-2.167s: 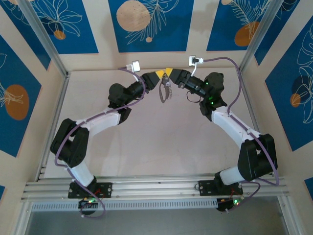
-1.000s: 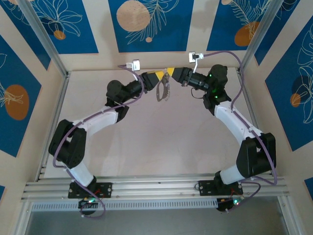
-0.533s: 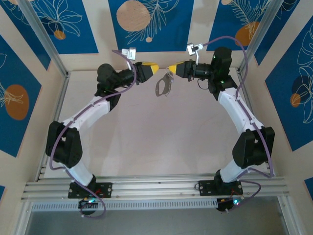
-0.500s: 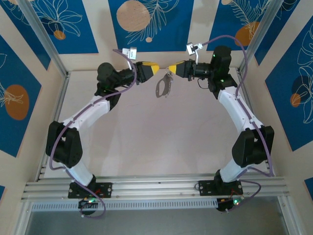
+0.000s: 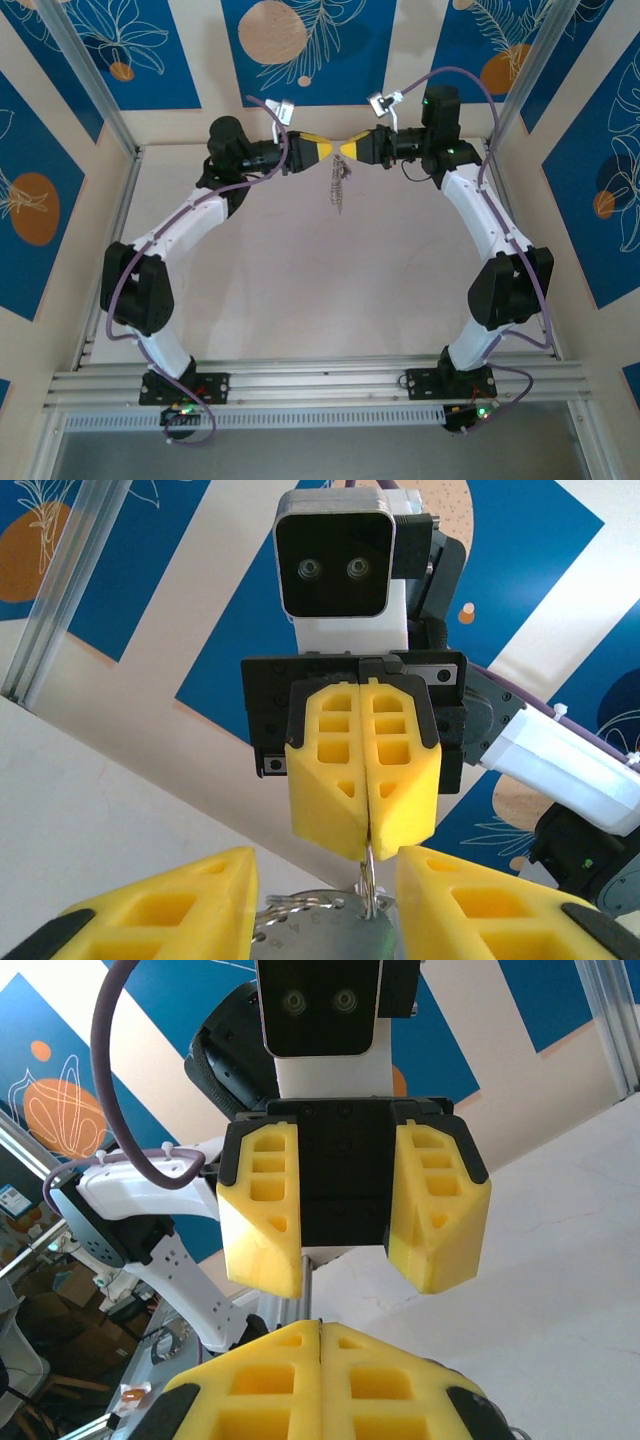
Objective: Put the keys on the keyring
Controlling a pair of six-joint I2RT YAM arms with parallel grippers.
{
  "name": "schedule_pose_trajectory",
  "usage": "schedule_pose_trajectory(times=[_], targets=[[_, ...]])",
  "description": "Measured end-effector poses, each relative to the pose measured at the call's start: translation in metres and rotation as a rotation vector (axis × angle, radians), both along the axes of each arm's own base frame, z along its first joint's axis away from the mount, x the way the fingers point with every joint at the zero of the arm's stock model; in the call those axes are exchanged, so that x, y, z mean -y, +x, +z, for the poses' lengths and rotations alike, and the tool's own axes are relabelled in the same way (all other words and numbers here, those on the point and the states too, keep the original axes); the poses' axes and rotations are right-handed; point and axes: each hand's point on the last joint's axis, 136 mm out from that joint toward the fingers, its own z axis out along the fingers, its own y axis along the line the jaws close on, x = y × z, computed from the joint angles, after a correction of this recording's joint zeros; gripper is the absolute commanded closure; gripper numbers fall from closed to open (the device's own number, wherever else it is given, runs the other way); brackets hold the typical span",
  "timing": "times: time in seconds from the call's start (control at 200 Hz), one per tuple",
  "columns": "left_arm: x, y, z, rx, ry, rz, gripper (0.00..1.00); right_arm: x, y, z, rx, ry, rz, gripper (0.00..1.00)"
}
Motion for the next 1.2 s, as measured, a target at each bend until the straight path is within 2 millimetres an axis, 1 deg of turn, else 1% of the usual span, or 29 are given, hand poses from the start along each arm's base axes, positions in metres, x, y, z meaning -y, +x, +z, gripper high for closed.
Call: schedule_pose_trajectory(times=[0.305, 0.455, 0.555, 0.62, 0.69, 0.775, 0.97, 1.005, 1.055, 1.085, 1.14, 1.2], targets=[[0.010, -0.006, -0.005, -0.011, 0.013, -0.041, 0.62, -0.002, 0.001, -0.006, -0.019, -0.005, 0.004, 1.00], [0.013, -0.007, -0.010, -0.018, 0.020, -0.057, 0.70, -0.002, 0.002, -0.006, -0.019, -0.007, 0.001, 1.00], [0.014, -0.008, -0.011, -0.017, 0.022, -0.063, 0.71, -0.002, 0.003, -0.006, -0.019, -0.008, -0.003, 1.00], [0.014, -0.008, -0.011, -0.015, 0.022, -0.064, 0.76, -0.002, 0.003, -0.006, -0.017, -0.008, -0.006, 1.00], [0.014, -0.009, -0.011, -0.014, 0.023, -0.068, 0.84, -0.002, 0.004, -0.006, -0.013, -0.009, -0.011, 1.00], [0.014, -0.010, -0.011, -0.014, 0.022, -0.075, 1.00, -0.002, 0.006, -0.006, -0.012, -0.010, -0.019, 1.00], [0.014, -0.010, -0.008, 0.001, 0.014, -0.074, 1.00, -0.002, 0.007, -0.004, 0.000, -0.005, -0.020, 1.00], [0.013, -0.010, -0.007, 0.000, 0.012, -0.072, 1.00, -0.002, 0.007, -0.003, 0.003, -0.004, -0.021, 0.91], [0.013, -0.009, -0.006, -0.003, 0.008, -0.070, 1.00, -0.001, 0.008, -0.002, 0.001, -0.003, -0.024, 0.75], [0.013, -0.009, -0.005, -0.005, 0.004, -0.068, 1.00, -0.001, 0.009, -0.003, 0.001, -0.003, -0.031, 0.68], [0.014, -0.009, -0.003, -0.001, -0.003, -0.064, 1.00, 0.001, 0.009, -0.004, -0.004, -0.001, -0.046, 0.60], [0.014, -0.008, -0.001, 0.002, -0.010, -0.058, 1.00, 0.005, 0.009, -0.008, -0.009, 0.000, -0.074, 0.57]])
